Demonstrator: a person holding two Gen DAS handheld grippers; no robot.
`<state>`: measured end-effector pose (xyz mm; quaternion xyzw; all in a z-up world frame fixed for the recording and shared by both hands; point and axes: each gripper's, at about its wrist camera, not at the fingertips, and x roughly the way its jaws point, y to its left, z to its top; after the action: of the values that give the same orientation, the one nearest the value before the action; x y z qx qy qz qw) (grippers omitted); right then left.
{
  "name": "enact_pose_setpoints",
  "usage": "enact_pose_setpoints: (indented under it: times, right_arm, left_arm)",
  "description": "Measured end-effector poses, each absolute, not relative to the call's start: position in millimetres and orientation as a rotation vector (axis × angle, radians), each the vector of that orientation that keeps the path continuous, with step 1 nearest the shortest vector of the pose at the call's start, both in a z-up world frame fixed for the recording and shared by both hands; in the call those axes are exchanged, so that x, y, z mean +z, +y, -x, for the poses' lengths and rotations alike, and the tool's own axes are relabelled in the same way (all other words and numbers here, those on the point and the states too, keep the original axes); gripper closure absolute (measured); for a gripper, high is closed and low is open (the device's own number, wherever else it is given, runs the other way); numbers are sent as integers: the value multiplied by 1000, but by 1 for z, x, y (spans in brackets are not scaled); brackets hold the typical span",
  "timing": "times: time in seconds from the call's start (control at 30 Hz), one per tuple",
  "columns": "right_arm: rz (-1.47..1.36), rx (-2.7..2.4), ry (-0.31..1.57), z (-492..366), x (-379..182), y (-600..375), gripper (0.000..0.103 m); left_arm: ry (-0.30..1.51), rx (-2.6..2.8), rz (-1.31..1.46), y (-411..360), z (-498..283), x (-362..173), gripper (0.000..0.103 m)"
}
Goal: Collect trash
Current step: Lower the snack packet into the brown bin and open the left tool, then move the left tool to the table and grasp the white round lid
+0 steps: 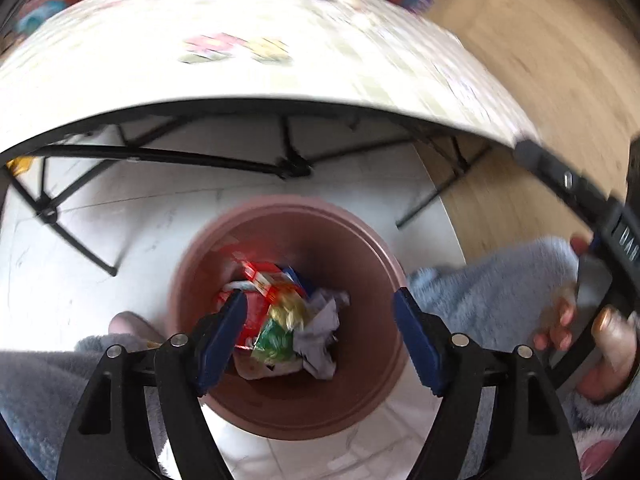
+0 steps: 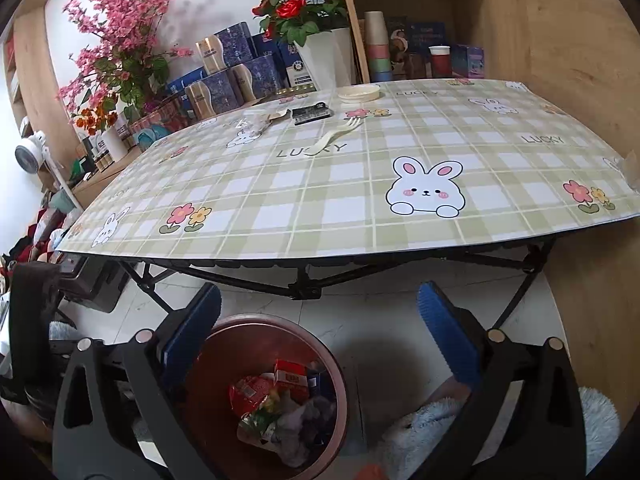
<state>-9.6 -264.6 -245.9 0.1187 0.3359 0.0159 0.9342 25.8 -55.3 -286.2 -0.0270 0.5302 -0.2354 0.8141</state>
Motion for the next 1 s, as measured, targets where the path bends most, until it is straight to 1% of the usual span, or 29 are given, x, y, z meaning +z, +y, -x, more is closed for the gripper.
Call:
enact_pose_setpoints:
  times: [0.03,0.07,0.27,0.33,0.43,0.63,0.77,1.0]
  right_arm:
    - [-243,32,687,9,-246,-265,6]
    - [-242,32,688,9,-246,-264,6]
    - [-224,43,695,8,-247,-260,6]
    - [-219,45,695,7,-246,-258,6]
    - [-213,45,697,7,-246,-257,6]
    - [-221,37,707,5,-248,-260,6]
    - [-250,26,728,-2,-249,-265,6]
    - [-276,2,722,-23,-233,-284,6]
  left_arm:
    - [1105,-471,79,-47,-26,-281,22]
    - [1069,-436,97,-38,-25,-275,20]
    - [979,-329,147,-15,-26,-258,20]
    - [966,-320,135,-15,-26,-254,19]
    - [925,-315,107,-19,-26,-248,15]
    - [882,-361,71,-24,-34,-231,15]
    - [864,-362,48,-27,-55,-216,15]
    - [851,-420,-65,-49,-138,-184,15]
